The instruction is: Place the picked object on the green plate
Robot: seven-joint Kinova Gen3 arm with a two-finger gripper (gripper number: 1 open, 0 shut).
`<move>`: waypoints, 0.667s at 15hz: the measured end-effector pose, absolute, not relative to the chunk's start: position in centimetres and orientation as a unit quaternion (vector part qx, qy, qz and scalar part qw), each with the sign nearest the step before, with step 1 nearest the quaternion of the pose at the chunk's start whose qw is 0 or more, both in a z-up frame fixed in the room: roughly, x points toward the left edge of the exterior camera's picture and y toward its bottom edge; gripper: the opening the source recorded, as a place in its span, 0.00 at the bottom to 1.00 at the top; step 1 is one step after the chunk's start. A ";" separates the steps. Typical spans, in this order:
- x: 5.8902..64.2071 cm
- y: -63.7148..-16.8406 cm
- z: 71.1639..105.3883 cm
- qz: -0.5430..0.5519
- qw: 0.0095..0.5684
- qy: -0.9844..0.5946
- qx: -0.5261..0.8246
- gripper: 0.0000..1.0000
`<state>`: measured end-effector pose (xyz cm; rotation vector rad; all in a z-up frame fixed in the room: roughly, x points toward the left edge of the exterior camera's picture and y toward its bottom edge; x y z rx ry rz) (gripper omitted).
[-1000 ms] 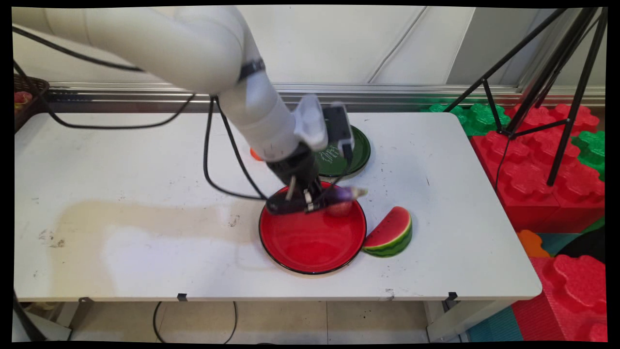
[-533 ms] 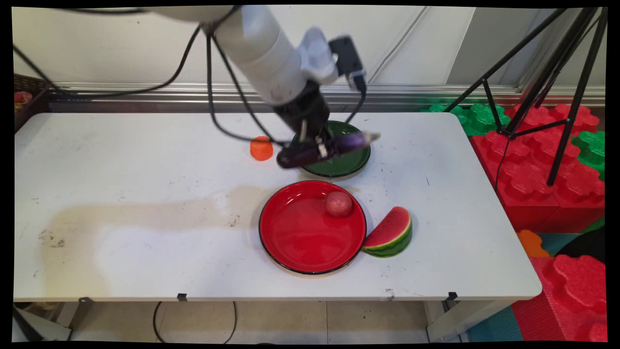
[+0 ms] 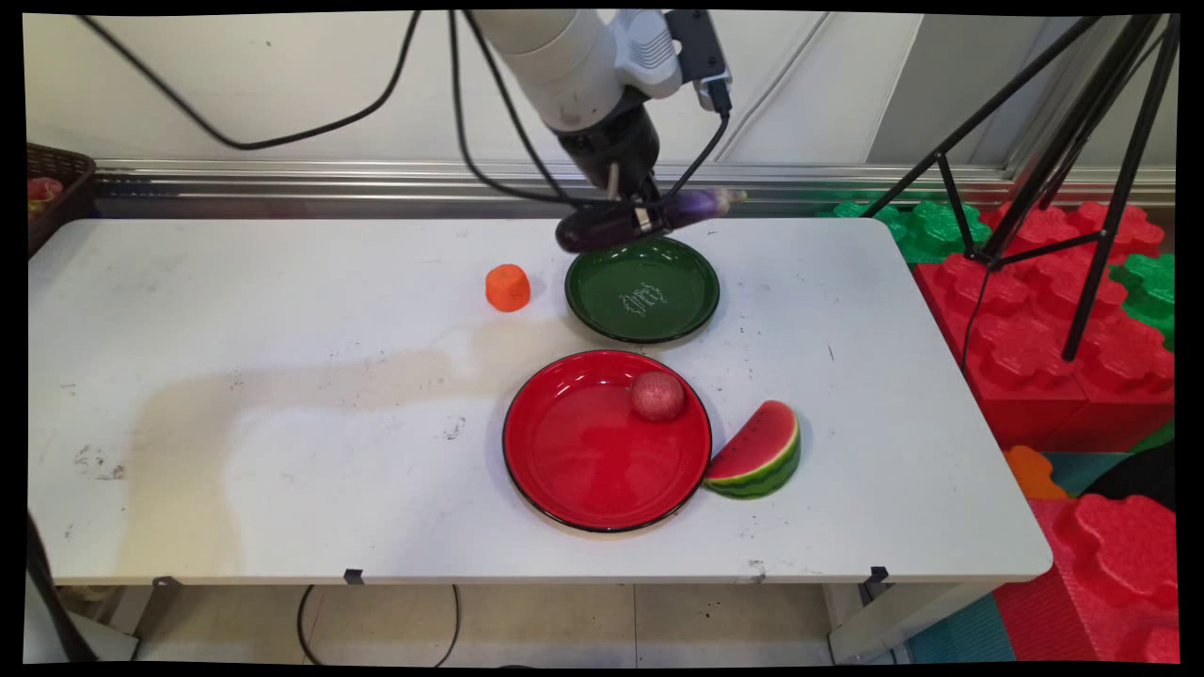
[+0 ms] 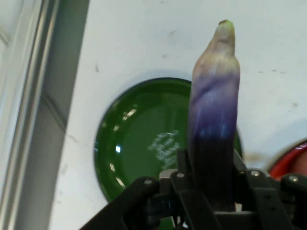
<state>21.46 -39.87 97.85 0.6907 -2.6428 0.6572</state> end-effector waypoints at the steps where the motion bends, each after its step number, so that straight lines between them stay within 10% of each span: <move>1: 21.5 -40.9 97.7 0.234 0.160 -0.929 0.237 0.00; 10: 22.4 -49.3 92.9 0.234 0.113 -0.945 0.196 0.00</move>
